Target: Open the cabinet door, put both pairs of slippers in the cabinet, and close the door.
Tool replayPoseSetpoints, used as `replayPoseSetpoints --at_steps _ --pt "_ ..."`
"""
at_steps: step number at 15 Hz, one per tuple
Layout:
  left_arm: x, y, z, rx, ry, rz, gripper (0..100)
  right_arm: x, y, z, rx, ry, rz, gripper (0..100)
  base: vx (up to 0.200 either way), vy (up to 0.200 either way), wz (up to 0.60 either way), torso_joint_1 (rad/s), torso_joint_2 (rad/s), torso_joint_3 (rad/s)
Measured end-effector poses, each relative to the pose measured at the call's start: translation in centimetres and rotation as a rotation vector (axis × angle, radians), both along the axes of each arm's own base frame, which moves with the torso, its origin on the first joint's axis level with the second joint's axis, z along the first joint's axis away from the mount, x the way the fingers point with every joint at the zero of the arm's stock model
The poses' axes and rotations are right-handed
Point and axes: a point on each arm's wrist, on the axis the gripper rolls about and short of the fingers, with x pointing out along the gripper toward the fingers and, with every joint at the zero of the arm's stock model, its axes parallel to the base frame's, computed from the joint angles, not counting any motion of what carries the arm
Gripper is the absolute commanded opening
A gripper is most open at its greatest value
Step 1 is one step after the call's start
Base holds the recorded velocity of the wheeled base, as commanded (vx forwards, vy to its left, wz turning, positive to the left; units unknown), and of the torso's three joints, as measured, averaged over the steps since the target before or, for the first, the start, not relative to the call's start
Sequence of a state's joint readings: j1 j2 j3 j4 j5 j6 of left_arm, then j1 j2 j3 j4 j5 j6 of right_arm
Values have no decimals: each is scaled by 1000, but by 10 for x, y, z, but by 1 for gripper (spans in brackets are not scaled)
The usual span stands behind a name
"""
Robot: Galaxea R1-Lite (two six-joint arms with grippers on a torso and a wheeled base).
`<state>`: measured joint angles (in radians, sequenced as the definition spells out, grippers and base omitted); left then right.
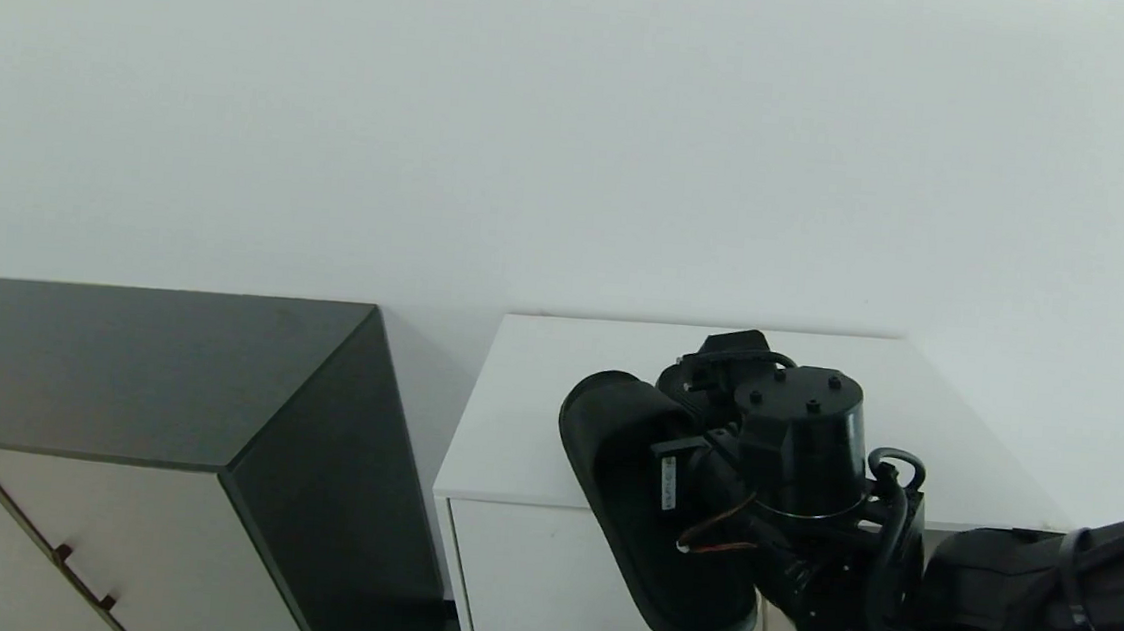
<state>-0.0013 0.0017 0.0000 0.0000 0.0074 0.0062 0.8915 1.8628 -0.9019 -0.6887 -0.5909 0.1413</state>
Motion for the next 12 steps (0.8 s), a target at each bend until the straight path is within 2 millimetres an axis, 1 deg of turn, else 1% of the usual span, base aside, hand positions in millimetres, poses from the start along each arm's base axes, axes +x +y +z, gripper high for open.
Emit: replayPoseSetpoints --at_steps 12 --pt "0 0 0 -6 0 0 0 0 0 -6 -16 11 -2 0 -200 0 0 0 2 2"
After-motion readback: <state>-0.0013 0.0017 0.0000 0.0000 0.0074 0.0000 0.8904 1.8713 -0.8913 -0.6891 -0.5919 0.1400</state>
